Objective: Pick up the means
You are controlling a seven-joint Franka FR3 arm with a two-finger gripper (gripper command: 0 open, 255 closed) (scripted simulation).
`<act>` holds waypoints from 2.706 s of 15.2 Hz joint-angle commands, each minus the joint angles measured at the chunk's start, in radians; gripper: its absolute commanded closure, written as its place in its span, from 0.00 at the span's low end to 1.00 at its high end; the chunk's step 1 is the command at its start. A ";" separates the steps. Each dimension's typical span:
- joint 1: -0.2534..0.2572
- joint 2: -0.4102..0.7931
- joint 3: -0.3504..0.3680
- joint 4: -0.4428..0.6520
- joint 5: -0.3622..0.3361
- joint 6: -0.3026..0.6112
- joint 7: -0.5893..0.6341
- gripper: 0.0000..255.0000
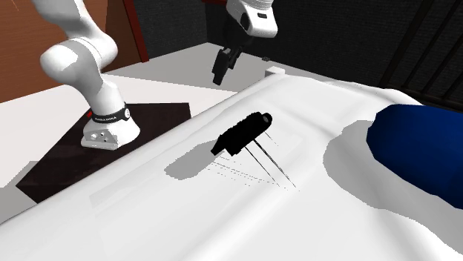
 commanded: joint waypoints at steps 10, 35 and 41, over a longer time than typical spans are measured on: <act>-0.127 0.441 -0.076 0.448 0.084 -0.095 0.035 0.00; -0.289 0.851 -0.096 0.902 0.168 -0.196 0.094 1.00; -0.295 0.856 -0.093 0.954 0.169 -0.239 0.105 1.00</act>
